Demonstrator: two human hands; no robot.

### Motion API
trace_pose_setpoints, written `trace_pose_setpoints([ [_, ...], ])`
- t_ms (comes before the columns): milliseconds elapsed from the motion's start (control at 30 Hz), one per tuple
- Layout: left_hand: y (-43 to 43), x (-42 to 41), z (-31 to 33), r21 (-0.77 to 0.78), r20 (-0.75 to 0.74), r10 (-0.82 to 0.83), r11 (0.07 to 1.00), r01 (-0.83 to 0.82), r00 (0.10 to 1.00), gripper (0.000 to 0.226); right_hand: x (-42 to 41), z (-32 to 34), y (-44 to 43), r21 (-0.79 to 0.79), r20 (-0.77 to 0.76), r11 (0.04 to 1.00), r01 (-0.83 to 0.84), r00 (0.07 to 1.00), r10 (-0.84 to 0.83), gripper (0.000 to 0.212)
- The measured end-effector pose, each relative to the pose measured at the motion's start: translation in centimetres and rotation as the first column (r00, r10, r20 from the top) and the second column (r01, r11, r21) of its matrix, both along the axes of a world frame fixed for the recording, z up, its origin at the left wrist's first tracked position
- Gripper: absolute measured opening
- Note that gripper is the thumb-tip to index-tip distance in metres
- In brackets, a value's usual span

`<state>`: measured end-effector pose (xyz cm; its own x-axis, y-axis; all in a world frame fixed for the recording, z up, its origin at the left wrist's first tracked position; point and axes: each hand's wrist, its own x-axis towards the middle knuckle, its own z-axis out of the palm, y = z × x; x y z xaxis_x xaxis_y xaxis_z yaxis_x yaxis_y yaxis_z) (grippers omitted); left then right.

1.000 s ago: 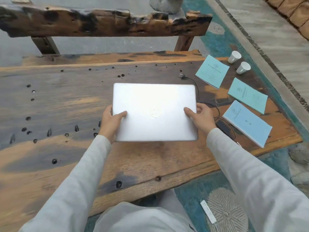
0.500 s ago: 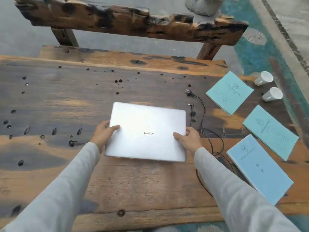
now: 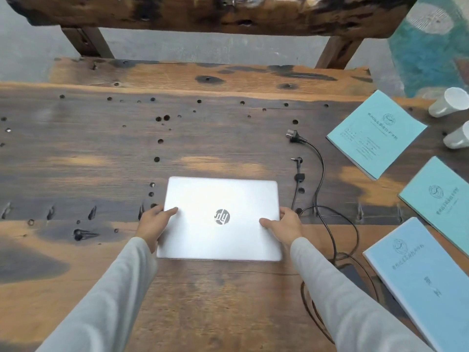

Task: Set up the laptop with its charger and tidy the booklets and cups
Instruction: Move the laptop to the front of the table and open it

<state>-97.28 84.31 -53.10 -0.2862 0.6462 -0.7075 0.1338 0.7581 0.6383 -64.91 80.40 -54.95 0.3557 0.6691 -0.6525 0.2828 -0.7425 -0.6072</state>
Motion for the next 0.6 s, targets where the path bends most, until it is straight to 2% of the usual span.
trace_pose_setpoints([
  [133,0.0,0.2,-0.9,-0.031,-0.038,-0.027,0.999,0.025,0.999,0.019,0.3,-0.6,-0.2,-0.001,0.028,1.000,-0.001,1.000,0.001,0.027],
  [333,-0.5,0.5,-1.4,-0.065,-0.049,-0.030,0.998,0.027,0.998,0.046,0.4,-0.7,-0.1,-0.016,0.064,1.000,-0.012,0.998,0.013,0.028],
  [533,-0.2,0.4,-1.3,-0.079,-0.113,-0.014,0.997,0.005,0.993,0.034,0.2,-0.3,0.0,-0.018,0.071,0.999,0.046,0.996,-0.045,0.024],
  [600,-0.1,0.4,-1.3,-0.066,-0.141,-0.031,0.998,0.022,0.990,0.019,0.1,-0.3,0.0,-0.013,0.075,0.997,0.080,0.994,-0.079,0.022],
])
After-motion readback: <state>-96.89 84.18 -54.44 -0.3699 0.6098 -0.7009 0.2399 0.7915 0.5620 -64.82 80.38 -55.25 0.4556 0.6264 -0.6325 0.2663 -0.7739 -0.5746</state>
